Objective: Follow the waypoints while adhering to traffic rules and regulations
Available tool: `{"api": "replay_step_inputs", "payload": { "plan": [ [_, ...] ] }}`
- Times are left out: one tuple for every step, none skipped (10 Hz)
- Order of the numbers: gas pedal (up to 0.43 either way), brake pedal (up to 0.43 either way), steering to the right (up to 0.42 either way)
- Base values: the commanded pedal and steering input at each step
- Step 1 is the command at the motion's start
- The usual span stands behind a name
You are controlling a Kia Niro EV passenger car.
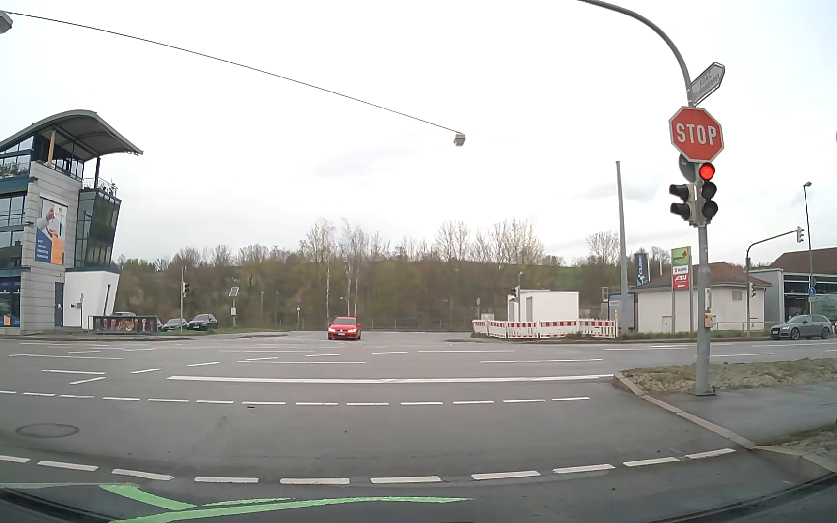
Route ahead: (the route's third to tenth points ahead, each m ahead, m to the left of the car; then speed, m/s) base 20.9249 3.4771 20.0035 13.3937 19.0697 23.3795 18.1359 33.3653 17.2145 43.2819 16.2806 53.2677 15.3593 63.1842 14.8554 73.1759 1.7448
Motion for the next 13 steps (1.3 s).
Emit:
{"api": "replay_step_inputs", "payload": {
  "plan": [
    [0.0,0.256,-0.077],
    [0.0,0.25,-0.079],
    [0.0,0.25,-0.082],
    [0.0,0.25,-0.085],
    [0.0,0.25,-0.089],
    [0.0,0.25,-0.089],
    [0.0,0.25,-0.089],
    [0.0,0.25,-0.084],
    [0.0,0.244,-0.076],
    [0.0,0.244,-0.073],
    [0.0,0.238,-0.073],
    [0.0,0.238,-0.073],
    [0.0,0.238,-0.073]
  ]
}}
